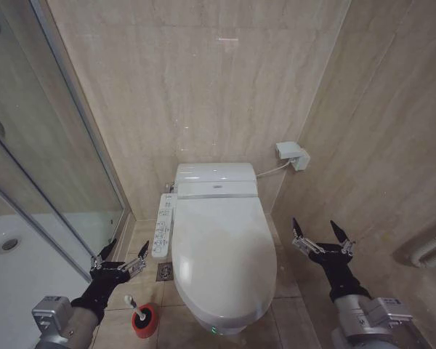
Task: Open the toilet lid, clean the toilet bowl with a toilet brush, close the toilet lid, and flush.
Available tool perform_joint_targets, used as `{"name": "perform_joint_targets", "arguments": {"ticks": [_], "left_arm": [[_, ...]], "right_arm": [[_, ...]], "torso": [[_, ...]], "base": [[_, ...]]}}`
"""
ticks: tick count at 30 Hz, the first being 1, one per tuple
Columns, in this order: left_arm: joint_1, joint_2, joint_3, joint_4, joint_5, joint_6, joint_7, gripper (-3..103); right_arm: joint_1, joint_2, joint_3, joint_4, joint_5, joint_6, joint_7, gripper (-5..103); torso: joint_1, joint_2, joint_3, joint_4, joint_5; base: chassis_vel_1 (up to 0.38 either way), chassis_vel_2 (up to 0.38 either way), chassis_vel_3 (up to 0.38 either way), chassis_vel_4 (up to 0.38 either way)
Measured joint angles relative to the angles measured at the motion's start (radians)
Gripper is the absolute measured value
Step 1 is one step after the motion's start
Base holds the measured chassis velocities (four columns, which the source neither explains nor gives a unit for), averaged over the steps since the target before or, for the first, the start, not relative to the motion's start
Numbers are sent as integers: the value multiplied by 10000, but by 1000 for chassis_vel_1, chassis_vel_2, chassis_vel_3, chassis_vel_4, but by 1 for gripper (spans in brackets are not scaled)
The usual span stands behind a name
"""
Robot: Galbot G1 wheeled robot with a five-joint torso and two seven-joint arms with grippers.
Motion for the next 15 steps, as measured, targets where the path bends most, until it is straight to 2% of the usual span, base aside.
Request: {"name": "perform_joint_targets", "arguments": {"ticks": [1,2,6,7,9,10,11,15], "left_arm": [[-165,138,-24,218,-82,-312,145,95],[-165,138,-24,218,-82,-312,145,95],[-891,762,-116,1195,-443,-1841,819,94],[-891,762,-116,1195,-443,-1841,819,94],[-1301,1123,-173,1756,-650,-2715,1205,94],[-1301,1123,-173,1756,-650,-2715,1205,94],[-1442,1245,-193,1937,-719,-3003,1327,87],[-1534,1327,-204,2081,-768,-3238,1428,87]], "right_arm": [[0,0,0,0,0,0,0,100],[0,0,0,0,0,0,0,100],[0,0,0,0,0,0,0,100],[0,0,0,0,0,0,0,100],[0,0,0,0,0,0,0,100],[0,0,0,0,0,0,0,100],[0,0,0,0,0,0,0,100],[0,0,0,0,0,0,0,100]], "torso": [[0,0,0,-2,0],[0,0,0,-2,0],[1,0,0,-5,-2],[1,0,0,-5,-2],[1,0,0,-4,-2],[1,0,0,-4,-2],[1,0,1,-6,-3],[1,0,0,-2,-2]], "base": [[0,0,0,0],[0,0,0,0],[0,0,0,0],[0,0,0,0],[0,0,0,0],[0,0,0,0],[0,0,0,0],[0,0,0,0]]}}
